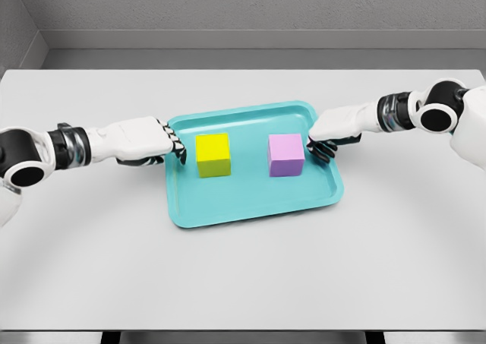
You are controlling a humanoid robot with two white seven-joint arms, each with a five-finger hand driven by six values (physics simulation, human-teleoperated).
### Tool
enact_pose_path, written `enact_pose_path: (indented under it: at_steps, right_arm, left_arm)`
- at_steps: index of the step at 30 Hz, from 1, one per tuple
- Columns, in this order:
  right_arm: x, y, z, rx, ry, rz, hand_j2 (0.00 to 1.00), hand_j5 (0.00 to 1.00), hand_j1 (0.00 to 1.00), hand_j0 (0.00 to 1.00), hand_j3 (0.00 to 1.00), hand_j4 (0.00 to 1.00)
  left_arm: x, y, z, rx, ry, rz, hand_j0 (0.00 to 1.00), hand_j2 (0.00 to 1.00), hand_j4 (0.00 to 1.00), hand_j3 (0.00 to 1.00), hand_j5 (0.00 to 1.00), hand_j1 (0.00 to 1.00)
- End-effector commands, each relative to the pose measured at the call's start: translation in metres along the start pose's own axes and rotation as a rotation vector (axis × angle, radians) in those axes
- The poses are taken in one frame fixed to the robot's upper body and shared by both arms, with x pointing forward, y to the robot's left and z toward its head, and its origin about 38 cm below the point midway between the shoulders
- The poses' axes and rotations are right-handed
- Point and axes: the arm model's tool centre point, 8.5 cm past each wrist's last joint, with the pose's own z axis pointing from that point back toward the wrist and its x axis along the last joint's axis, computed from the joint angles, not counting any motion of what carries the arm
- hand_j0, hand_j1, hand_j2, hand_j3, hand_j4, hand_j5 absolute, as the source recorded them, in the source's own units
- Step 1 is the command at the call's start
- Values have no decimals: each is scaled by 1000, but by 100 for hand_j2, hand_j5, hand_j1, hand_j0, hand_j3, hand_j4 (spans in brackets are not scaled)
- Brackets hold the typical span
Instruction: Push two cubes
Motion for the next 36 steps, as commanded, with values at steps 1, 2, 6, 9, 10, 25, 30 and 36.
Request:
enact_pose_path:
  at_steps: [1,2,6,9,10,25,30,36]
  right_arm:
    - [1,0,-3,2,-4,-3,13,13,13,13,13,13]
    - [1,1,-4,4,-4,-5,13,13,13,13,13,13]
    - [2,0,-7,5,-7,-8,13,13,13,13,13,13]
    - [1,3,-8,17,-2,-7,13,13,13,13,13,13]
    - [0,3,-8,16,-2,-7,13,13,13,13,13,13]
    - [7,-2,-17,16,-21,3,13,13,13,13,13,13]
    - [11,-5,-22,13,-32,9,13,13,13,13,13,13]
    - [12,-9,-23,9,-35,14,13,13,13,13,13,13]
  left_arm:
    - [1,0,-6,7,-7,13,59,59,59,59,59,59]
    - [1,0,-6,7,-8,13,59,59,59,59,59,59]
    - [2,-1,-14,9,-10,27,59,59,59,59,59,59]
    - [0,-6,-18,-5,-11,41,59,59,59,59,59,59]
    - [-1,-5,-18,-5,-11,40,59,59,59,59,59,59]
    - [2,0,-29,0,-28,40,59,59,59,59,59,59]
    - [0,-3,-29,-6,-24,48,59,59,59,59,59,59]
    - [2,-3,-32,-2,-29,54,59,59,59,59,59,59]
